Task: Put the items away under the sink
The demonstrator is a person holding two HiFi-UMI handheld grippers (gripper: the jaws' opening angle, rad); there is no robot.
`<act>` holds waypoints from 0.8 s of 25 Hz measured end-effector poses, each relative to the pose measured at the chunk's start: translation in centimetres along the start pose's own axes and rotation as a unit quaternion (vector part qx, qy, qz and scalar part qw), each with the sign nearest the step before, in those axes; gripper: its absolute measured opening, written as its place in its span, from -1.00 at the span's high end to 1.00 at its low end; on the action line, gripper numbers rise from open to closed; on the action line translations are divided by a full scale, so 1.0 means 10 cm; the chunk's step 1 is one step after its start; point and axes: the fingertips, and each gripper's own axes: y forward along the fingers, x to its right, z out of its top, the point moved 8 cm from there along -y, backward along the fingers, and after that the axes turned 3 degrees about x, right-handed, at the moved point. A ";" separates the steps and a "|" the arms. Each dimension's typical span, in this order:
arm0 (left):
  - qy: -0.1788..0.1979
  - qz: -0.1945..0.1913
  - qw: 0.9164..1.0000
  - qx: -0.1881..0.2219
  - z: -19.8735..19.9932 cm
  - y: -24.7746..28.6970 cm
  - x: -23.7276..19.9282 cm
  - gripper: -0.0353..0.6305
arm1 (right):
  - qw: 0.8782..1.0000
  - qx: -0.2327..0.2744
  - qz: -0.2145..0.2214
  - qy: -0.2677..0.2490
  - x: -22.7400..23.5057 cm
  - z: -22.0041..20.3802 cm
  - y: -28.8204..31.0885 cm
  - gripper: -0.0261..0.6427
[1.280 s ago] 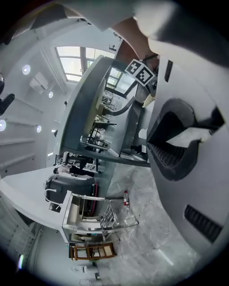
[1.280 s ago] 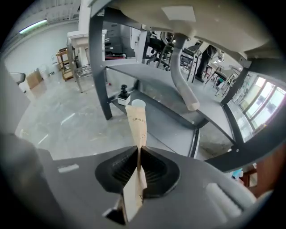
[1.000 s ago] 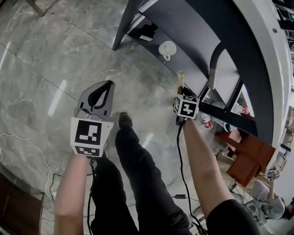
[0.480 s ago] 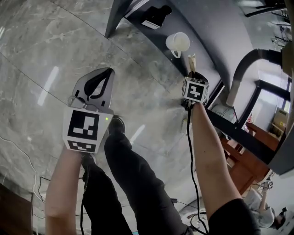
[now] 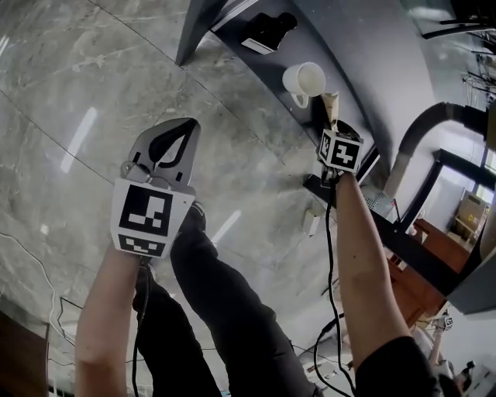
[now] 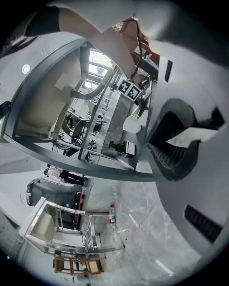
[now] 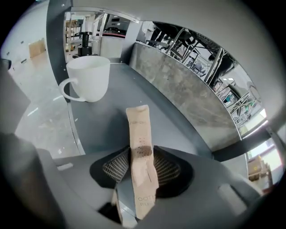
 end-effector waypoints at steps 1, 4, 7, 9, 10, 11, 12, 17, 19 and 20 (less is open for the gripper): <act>0.000 0.000 1.000 -0.003 0.00 -0.02 0.00 0.87 | 1.000 0.003 0.000 -0.001 0.00 0.00 -0.02 0.46; 0.006 0.002 1.000 -0.010 0.05 -0.09 0.00 0.87 | 1.000 0.012 -0.017 0.005 -0.01 0.00 -0.13 0.24; -0.006 0.010 1.000 -0.016 0.12 -0.28 0.03 0.87 | 0.999 0.030 -0.015 0.031 -0.12 -0.01 -0.34 0.22; -0.024 0.017 0.999 -0.023 0.17 -0.47 0.10 0.87 | 0.998 0.047 0.006 0.048 -0.26 -0.04 -0.57 0.22; -0.031 0.017 0.999 -0.027 0.22 -0.56 0.16 0.87 | 0.997 0.056 0.020 0.056 -0.33 -0.05 -0.70 0.22; -0.035 0.016 0.999 -0.029 0.28 -0.66 0.21 0.87 | 0.995 0.065 0.034 0.064 -0.40 -0.05 -0.85 0.22; -0.037 0.014 0.999 -0.030 0.35 -0.75 0.26 0.87 | 0.994 0.075 0.047 0.071 -0.47 -0.04 -1.00 0.23; -0.041 0.002 0.999 -0.036 0.81 -1.27 0.55 0.87 | 0.981 0.121 0.113 0.103 -0.94 0.09 -1.96 0.24; -0.046 -0.001 0.998 -0.036 1.00 -1.46 0.71 0.87 | 0.976 0.136 0.133 0.111 -1.01 0.16 -2.34 0.25; -0.046 -0.003 0.998 -0.035 1.09 -1.55 0.80 0.87 | 0.973 0.143 0.140 0.116 -1.01 0.19 -2.52 0.26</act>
